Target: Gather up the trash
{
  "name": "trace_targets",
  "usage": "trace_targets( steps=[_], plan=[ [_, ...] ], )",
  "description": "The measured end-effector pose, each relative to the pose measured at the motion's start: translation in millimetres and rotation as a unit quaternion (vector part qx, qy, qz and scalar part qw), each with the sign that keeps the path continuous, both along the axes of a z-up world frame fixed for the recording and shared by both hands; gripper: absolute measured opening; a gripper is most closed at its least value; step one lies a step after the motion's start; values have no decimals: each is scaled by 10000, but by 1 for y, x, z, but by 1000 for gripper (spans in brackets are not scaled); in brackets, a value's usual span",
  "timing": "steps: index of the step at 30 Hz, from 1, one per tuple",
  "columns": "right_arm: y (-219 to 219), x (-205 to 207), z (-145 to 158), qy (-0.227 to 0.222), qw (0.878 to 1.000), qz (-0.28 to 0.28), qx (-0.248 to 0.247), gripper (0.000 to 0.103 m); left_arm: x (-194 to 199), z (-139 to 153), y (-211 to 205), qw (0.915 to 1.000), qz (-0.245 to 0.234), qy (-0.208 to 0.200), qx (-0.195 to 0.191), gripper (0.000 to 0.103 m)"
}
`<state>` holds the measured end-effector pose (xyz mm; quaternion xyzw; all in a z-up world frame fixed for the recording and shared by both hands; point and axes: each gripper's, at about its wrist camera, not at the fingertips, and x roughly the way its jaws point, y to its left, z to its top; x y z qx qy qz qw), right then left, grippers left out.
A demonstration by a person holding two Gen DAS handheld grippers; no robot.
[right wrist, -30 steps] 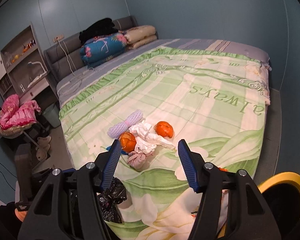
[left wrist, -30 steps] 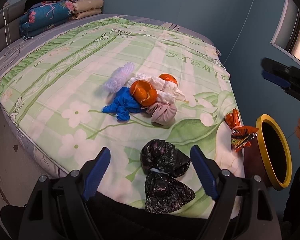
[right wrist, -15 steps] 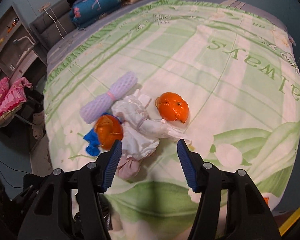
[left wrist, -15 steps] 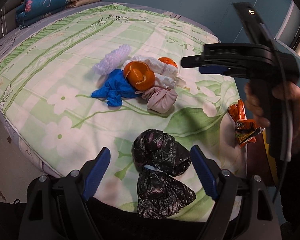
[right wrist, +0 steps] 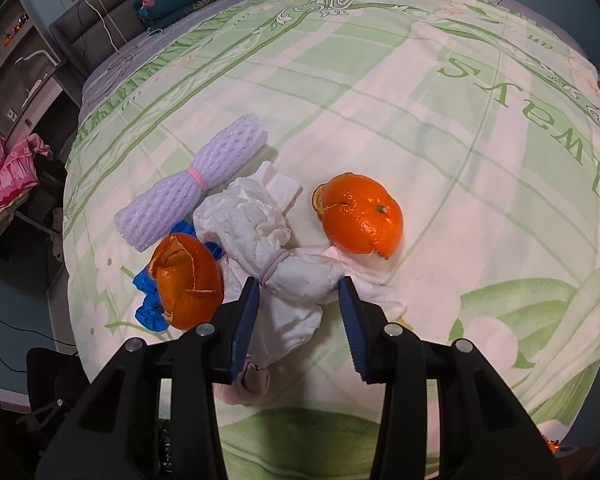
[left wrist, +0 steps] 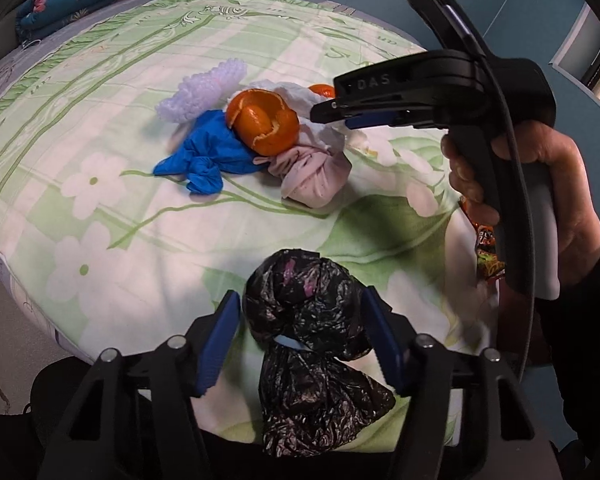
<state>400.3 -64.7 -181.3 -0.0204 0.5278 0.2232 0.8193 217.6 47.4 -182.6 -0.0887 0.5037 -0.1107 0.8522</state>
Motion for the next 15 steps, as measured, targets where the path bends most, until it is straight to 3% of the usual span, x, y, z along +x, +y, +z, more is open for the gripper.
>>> trace_targets(
  steps=[7,15],
  plan=[
    [3,-1,-1,-168,9998,-49,-50,23,-1,-4,-3,10000,-53,-4,-28,31],
    [-10,-7,14,-343,9992,-201,38,11,-6,4,-2,9997,-126,-156,-153,24]
  ],
)
